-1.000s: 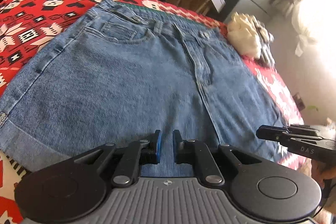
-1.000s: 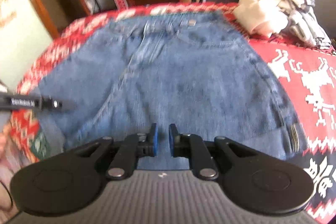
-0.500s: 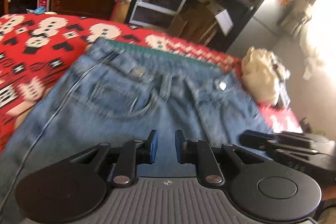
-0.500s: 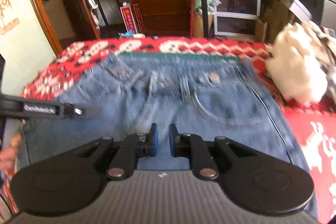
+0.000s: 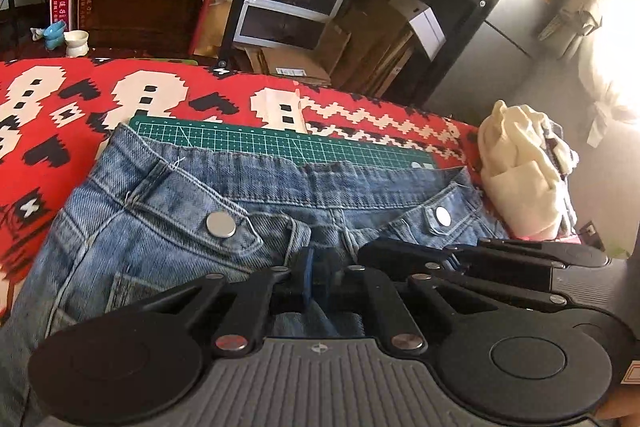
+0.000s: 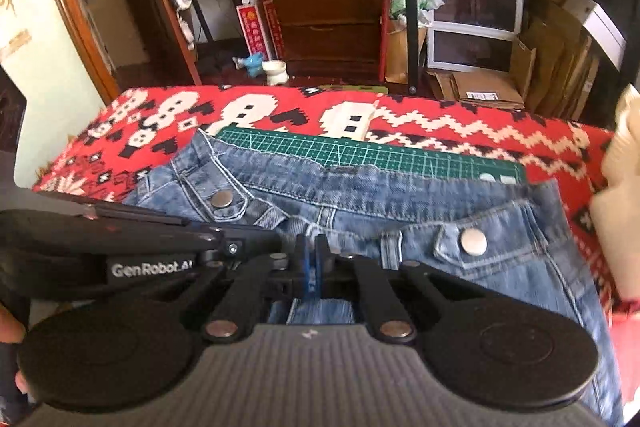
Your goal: Fold clothes
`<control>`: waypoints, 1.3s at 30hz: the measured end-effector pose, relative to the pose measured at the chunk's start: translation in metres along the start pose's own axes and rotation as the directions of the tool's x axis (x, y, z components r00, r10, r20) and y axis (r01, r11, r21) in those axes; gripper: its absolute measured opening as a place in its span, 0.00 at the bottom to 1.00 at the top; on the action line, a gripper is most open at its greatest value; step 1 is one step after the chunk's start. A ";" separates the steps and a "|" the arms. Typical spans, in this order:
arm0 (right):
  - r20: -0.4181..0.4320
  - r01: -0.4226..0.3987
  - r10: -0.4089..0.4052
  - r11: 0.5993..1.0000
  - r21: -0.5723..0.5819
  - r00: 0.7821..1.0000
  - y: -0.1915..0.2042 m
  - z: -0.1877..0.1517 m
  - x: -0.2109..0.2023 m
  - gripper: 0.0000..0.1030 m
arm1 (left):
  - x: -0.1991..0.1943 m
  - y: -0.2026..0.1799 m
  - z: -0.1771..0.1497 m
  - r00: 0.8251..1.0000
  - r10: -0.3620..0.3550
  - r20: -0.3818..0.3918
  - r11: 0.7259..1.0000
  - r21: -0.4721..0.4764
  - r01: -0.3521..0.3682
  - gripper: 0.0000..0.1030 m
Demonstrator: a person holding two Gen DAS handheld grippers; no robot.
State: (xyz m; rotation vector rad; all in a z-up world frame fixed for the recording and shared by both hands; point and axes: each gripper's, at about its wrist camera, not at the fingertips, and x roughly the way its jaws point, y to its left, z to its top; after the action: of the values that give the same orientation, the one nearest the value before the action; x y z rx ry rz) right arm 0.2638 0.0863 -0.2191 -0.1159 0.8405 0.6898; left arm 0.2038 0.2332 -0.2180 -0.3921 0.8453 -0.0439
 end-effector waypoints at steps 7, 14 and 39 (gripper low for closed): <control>-0.040 -0.013 0.012 1.000 -0.024 0.999 -0.003 0.010 0.014 0.03 | 0.008 0.009 0.004 1.000 -0.011 0.005 1.000 -0.029 0.011 0.01; 0.018 -0.067 0.065 0.990 0.124 0.998 -0.022 0.018 0.003 0.03 | -0.002 0.013 0.010 0.998 -0.050 0.047 0.997 -0.051 0.052 0.02; 0.012 0.036 -0.038 0.989 0.146 0.999 -0.048 0.040 0.049 0.00 | 0.027 0.027 0.046 0.999 0.048 0.025 0.993 -0.105 -0.045 0.02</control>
State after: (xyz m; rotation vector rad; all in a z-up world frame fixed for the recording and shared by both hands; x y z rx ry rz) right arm 0.3416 0.0883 -0.2352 0.0051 0.8699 0.5919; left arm 0.2530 0.2681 -0.2198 -0.4697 0.8318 0.0490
